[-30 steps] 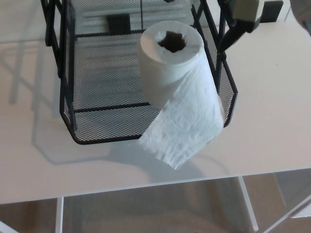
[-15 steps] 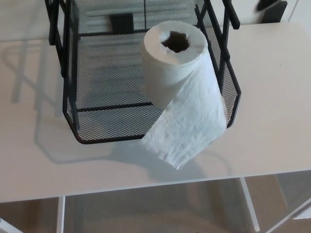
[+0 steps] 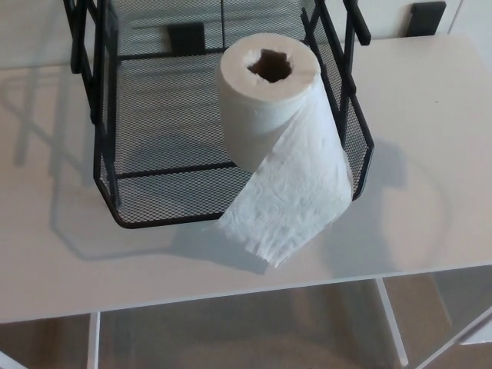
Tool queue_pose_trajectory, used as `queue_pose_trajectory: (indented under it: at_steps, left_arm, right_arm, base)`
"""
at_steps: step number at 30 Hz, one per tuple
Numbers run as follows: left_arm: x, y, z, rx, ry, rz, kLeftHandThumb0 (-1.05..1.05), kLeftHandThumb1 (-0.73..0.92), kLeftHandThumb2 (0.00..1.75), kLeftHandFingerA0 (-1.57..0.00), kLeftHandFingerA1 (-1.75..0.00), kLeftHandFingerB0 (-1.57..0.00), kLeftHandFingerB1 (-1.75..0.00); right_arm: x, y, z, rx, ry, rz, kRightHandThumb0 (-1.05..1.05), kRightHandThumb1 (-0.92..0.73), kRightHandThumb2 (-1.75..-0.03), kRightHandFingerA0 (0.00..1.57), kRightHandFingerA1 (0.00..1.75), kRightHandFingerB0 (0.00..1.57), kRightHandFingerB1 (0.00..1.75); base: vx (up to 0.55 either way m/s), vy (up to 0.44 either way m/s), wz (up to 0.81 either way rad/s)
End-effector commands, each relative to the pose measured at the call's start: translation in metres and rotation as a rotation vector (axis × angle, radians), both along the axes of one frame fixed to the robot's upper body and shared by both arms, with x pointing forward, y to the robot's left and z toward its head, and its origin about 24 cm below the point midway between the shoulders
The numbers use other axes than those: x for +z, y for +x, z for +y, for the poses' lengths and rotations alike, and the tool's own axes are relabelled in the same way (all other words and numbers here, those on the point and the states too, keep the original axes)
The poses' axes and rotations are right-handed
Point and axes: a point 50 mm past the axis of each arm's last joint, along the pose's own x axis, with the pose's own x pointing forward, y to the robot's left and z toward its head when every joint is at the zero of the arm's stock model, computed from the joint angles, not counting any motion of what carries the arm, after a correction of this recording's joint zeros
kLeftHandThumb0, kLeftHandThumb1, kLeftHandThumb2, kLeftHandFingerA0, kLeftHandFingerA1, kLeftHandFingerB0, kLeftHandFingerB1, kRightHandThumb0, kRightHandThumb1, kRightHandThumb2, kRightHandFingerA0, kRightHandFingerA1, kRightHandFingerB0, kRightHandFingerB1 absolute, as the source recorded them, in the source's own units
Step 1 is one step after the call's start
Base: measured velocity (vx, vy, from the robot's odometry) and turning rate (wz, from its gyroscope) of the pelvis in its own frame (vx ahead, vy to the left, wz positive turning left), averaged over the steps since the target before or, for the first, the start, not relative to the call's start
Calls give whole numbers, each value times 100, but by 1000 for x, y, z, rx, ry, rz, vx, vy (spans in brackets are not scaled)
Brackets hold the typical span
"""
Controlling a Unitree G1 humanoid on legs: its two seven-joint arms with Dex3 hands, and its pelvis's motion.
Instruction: The robot walks towards a desk on which a file tray is kept in the middle and a toilet paper roll is kept on its right. The robot uses its right hand to hook on finger in the gap of the roll and grabs it, lifts it and places it on the tray.
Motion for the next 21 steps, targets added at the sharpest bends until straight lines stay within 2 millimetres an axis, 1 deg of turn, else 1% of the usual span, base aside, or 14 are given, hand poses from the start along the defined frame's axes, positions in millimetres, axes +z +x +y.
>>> queue_pose_trajectory:
  at_steps: [1, 4, 5, 6, 7, 8, 10, 11, 12, 14, 15, 16, 17, 21]
  left_arm:
    - [4, -5, 7, 8, 42, 25, -67, 92, 69, -32, -37, -28, -32]
    - [3, -14, 6, -12, 44, 34, -66, 92, 71, -33, -37, -29, -33]
    - [3, -16, 6, -14, 49, 42, -65, 92, 70, -29, -35, -30, -33]
    - [2, -17, 7, -4, 47, 49, -65, 92, 70, -33, -37, -29, -33]
    - [1, -19, 6, -7, 42, 61, -65, 92, 73, -31, -37, -28, -33]
    - [1, -19, 6, -17, 38, 69, -65, 92, 71, -32, -37, -28, -32]
    - [1, -20, 5, -9, 36, 58, -68, 90, 71, -37, -40, -27, -32]
    - [1, -19, 5, -8, 38, 64, -66, 92, 70, -35, -37, -29, -32]
    - [0, -19, 5, -15, 39, 66, -66, 92, 71, -34, -37, -28, -33]
    - [0, -20, 5, -12, 36, 64, -65, 92, 70, -33, -36, -28, -32]
    - [0, -22, 5, -7, 36, 63, -64, 92, 70, -34, -36, -29, -33]
    - [-1, -22, 5, -11, 42, 67, -64, 92, 70, -34, -36, -29, -33]
    - [-1, -23, 5, -5, 40, 64, -64, 92, 69, -33, -35, -29, -32]
    - [-4, -24, 0, 39, 2, 42, -64, 92, 69, -34, -37, -27, -32]
  right_arm:
    - [-116, -222, -183, -667, 563, -356, -73, -53, -86, 84, 63, 7, 40]
    - [-173, -251, -195, -973, 597, -445, -72, -49, -82, 88, 63, 13, 40]
    - [-186, -256, -197, -1029, 612, -456, -63, -62, -58, 92, 59, 21, 27]
    - [-205, -263, -199, -1112, 631, -467, -59, -63, -60, 93, 60, 21, 28]
    - [-227, -268, -199, -1189, 621, -462, -33, -51, -102, 84, 79, 0, 49]
    - [-247, -274, -197, -1246, 591, -442, -34, -48, -101, 87, 79, 0, 49]
    - [-258, -276, -193, -1281, 573, -418, -34, -49, -102, 79, 76, 0, 49]
    - [-264, -276, -190, -1299, 574, -418, -57, -67, -60, 85, 63, 17, 28]
    - [-271, -276, -187, -1323, 560, -405, -62, -52, -83, 83, 71, 10, 40]
    - [-289, -279, -180, -1368, 591, -414, -52, -65, -59, 76, 60, 17, 27]
    - [-318, -281, -167, -1426, 671, -429, -36, -45, -94, 65, 80, 2, 46]
    - [-325, -282, -163, -1438, 694, -434, -36, -45, -94, 65, 80, 2, 46]
    - [-329, -283, -161, -1452, 712, -421, -48, -66, -60, 62, 82, 13, 25]
    - [-350, -285, -147, -1534, 820, -281, -36, -67, -60, 46, 74, 12, 26]
  base:
    - [0, 0, 0]
    - [0, 0, 0]
    - [0, 0, 0]
    - [0, 0, 0]
    - [0, 0, 0]
    - [0, 0, 0]
    - [0, 0, 0]
    - [0, 0, 0]
    - [0, 0, 0]
    - [0, 0, 0]
    - [0, 0, 0]
    - [0, 0, 0]
    - [0, 0, 0]
    - [0, 0, 0]
